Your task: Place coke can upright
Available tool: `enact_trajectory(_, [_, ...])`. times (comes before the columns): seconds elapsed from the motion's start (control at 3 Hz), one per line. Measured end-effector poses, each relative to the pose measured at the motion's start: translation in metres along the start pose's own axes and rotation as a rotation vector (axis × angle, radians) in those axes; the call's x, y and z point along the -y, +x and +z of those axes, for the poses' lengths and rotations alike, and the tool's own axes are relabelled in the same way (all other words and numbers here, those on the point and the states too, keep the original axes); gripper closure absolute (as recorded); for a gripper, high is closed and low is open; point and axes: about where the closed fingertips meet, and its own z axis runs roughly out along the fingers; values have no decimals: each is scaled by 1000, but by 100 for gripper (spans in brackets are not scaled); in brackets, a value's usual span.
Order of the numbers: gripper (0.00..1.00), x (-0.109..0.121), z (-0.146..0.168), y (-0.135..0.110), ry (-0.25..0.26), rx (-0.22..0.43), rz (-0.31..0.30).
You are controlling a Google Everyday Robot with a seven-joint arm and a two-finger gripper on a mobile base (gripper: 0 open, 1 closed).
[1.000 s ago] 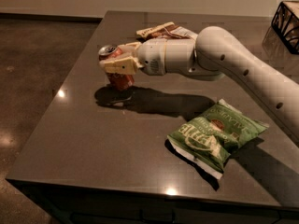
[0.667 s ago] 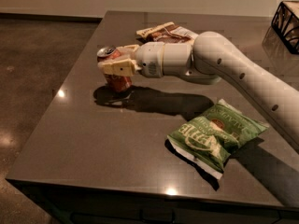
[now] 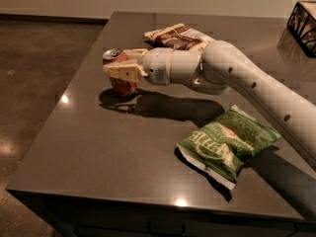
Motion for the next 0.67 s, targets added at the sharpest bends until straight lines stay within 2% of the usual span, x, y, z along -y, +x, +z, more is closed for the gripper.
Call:
enact_trajectory(0.33, [0, -1, 2, 0, -4, 0, -1])
enact_trajectory(0.67, [0, -1, 2, 0, -4, 0, -1])
